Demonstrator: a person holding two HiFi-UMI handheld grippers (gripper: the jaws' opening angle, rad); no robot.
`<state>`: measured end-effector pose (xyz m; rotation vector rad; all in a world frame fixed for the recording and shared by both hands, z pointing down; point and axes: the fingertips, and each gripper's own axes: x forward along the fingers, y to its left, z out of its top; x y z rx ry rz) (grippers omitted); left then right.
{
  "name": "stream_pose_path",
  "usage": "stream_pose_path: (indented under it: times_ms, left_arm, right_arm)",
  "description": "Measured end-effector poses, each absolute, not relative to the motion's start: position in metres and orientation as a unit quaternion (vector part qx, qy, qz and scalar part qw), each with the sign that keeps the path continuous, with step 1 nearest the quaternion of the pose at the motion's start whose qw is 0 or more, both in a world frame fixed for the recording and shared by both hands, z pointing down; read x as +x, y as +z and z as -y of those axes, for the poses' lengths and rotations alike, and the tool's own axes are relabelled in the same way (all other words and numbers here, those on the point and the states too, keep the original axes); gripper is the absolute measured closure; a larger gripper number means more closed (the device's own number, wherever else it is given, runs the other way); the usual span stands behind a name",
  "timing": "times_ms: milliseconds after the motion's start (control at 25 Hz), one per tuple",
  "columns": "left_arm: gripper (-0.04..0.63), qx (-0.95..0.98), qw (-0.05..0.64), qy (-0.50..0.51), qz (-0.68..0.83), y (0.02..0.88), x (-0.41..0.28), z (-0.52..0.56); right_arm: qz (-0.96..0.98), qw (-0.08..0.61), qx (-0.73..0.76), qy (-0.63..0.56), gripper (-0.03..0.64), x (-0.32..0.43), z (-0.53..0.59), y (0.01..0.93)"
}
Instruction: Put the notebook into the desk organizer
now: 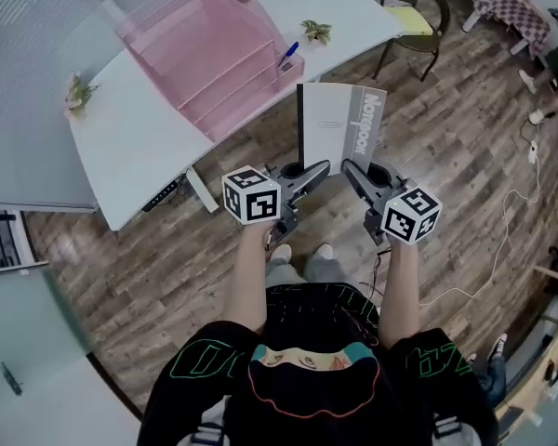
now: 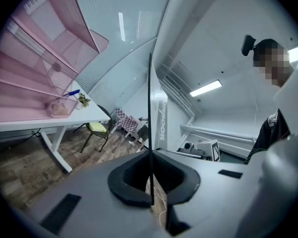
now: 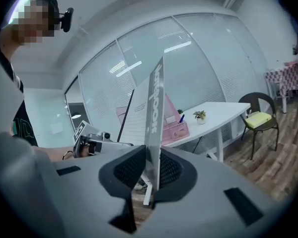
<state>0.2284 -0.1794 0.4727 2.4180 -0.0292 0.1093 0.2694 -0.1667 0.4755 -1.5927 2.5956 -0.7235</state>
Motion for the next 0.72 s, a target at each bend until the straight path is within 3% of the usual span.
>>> stream_pose_path:
  times_ms: [720]
  left_arm:
    - [0.594,0.872,0.465,-0.012,0.152,0.532,0.129,0.208]
  right_arm:
    - [-0.868,-0.054,-0.396,-0.294,0.586,0.173,0.207,0.530]
